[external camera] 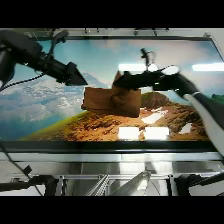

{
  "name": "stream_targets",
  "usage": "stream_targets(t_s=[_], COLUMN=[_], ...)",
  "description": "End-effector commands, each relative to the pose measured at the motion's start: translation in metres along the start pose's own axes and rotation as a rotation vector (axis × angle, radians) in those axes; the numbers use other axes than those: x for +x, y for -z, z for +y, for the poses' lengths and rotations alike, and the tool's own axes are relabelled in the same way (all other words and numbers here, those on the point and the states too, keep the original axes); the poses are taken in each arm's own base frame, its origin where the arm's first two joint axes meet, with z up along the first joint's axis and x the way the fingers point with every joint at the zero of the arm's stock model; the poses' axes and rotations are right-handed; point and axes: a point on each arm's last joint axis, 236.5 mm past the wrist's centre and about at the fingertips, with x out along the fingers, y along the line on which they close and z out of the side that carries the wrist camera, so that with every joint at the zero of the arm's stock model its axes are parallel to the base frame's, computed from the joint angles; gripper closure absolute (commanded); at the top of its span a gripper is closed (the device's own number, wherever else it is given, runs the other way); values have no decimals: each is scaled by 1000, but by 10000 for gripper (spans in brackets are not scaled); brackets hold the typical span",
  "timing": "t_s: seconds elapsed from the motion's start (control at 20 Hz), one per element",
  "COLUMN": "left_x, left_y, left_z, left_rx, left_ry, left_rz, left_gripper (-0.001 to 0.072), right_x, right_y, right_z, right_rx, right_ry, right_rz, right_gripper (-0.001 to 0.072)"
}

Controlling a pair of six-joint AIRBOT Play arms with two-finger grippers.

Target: Fold the shirts.

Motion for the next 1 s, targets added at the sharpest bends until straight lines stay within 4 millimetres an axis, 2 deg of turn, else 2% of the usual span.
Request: stream_targets(t_s=[0.0, 0.1, 0.2, 0.25, 0.3, 0.35, 0.4, 0.5, 0.65, 0.7, 0.75, 0.8, 0.95], left_x=[-10, -2, 9, 16, 20, 24, 29, 34, 33, 30, 27, 23, 12], left_y=[24, 35, 48, 55, 60, 65, 70, 80, 85, 84, 82, 82, 80], left_z=[24, 32, 36, 36, 39, 41, 41, 42, 34, 32, 28, 25, 13], left_rx=[-67, -96, -112, -106, -118, -131, -137, -146, -108, -97, -84, -72, -36], left_ry=[-24, -35, -33, -29, -25, -21, -17, -7, 2, -2, -9, -12, -22], left_rz=[-80, -98, -82, -64, -52, -42, -27, 1, 20, 8, -8, -19, -53], left_gripper=[691, 691, 691, 691, 691, 691, 691, 691, 691, 691, 691, 691, 691], right_x=[93, 99, 80, 62, 41, 16, -8, -57, -118, -130, -137, -138, -125], right_y=[24, 28, 23, 16, 7, -3, -10, -13, -6, -2, 4, 15, 42], right_z=[17, 25, 32, 37, 41, 43, 38, 4, -67, -88, -108, -124, -162], right_rx=[-29, -40, -37, -36, -37, -45, -48, -8, 67, 102, 145, 190, 278], right_ry=[-47, -74, -128, -168, -205, -233, -227, -118, 130, 192, 230, 249, 295], right_rz=[-25, -15, 18, 34, 45, 52, 69, 128, 144, 122, 99, 95, 98], right_gripper=[210, 211, 213, 215, 288, 400, 384, 384, 382, 280, 114, 89, 89])
